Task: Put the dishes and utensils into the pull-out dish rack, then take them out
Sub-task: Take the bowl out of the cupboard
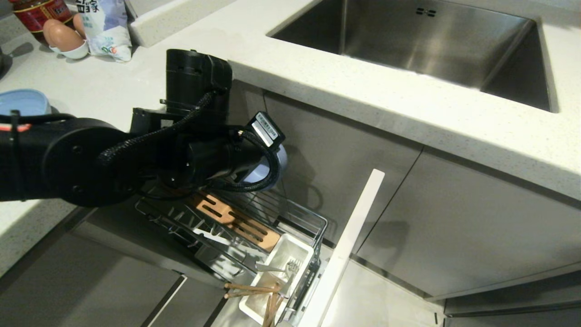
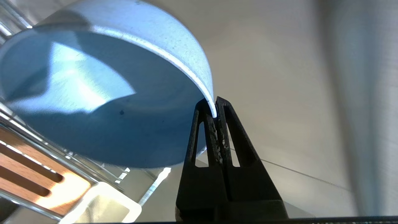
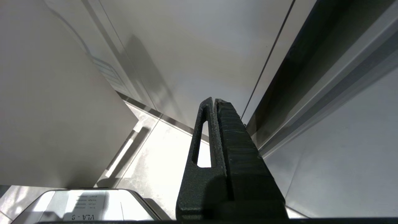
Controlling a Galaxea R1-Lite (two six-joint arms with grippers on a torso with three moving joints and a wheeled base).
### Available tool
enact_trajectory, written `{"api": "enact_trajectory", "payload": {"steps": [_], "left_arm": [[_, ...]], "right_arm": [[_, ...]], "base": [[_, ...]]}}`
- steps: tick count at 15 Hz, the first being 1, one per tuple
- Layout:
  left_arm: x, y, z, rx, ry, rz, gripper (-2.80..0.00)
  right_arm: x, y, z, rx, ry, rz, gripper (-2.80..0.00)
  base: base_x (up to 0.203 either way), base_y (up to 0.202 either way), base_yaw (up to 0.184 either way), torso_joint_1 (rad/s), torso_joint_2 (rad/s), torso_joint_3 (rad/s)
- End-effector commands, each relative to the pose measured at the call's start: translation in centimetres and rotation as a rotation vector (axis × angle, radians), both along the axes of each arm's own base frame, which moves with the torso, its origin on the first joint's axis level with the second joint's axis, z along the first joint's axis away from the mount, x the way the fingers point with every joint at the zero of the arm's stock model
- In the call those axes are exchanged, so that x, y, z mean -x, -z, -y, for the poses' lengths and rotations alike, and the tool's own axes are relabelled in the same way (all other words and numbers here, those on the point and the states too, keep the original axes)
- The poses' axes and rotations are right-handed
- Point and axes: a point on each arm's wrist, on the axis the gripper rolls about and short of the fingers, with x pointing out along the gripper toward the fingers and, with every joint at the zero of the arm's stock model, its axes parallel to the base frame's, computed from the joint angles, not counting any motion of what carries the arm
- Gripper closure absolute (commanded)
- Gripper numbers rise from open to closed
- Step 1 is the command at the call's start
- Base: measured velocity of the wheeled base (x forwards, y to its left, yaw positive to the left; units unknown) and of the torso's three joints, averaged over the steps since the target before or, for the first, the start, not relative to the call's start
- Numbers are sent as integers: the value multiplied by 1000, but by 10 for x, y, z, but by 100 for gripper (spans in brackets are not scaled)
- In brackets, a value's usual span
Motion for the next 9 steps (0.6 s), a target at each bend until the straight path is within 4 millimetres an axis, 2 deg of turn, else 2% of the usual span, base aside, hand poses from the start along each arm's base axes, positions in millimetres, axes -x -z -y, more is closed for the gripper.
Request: {"api": "enact_trajectory", "payload": {"steps": [1,5,9], "left_arm": [[20,-19,-3,41,21,45,0],[79,-66,-28,107,78,164,0],[127,-107,-75,121,61,344,0]], "right_arm": [[0,0,0,0,0,0,0],[0,0,0,0,0,0,0],[0,0,0,0,0,-1,0]], "base": [[0,0,0,0,0,0],[0,0,0,0,0,0],[0,0,0,0,0,0]]}}
